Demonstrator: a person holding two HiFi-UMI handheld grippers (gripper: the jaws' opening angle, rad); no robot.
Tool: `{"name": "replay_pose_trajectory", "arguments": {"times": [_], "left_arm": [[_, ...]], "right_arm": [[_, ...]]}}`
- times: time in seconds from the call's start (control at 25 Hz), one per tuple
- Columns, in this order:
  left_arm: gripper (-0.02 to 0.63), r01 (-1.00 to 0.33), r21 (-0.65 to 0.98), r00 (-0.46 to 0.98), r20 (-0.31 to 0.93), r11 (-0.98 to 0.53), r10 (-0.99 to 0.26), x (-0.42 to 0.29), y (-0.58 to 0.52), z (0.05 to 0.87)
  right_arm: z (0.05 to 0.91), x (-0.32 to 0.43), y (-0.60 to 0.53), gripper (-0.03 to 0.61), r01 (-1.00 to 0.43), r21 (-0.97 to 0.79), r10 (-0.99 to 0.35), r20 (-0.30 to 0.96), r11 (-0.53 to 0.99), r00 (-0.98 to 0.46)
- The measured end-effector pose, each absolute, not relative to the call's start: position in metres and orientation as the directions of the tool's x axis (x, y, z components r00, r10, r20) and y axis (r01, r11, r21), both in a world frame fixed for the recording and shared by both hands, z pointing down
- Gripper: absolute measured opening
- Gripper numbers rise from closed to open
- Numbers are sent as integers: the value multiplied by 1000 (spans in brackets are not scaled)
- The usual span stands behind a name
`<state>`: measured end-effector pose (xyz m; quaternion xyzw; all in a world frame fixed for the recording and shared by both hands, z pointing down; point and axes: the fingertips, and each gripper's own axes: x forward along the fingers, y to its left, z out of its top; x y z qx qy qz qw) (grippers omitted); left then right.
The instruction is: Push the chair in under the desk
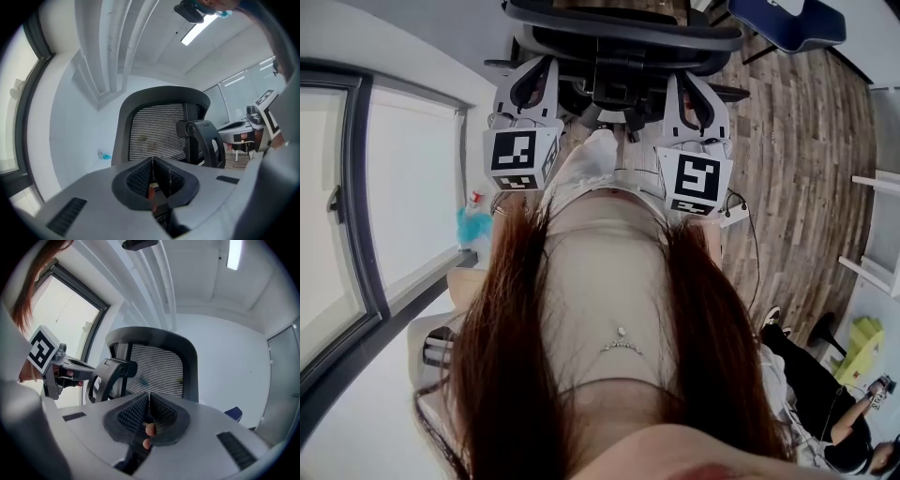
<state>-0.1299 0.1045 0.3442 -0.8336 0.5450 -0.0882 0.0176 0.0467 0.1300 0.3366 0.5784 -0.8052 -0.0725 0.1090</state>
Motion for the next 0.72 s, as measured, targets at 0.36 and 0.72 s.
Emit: {"name": "replay_pose_trajectory", "arguments": {"times": [0.36,0.72], "left_arm": [[9,-895,-141,404,147,-424,-903,-133,107,351],[71,-872,-178,425,185,-455,-886,-135,109,360]], "right_arm": [[350,50,131,33,-901,255,-935,150,352,-322],[360,49,132,87,-880,279,-920,195,385,-341]]}}
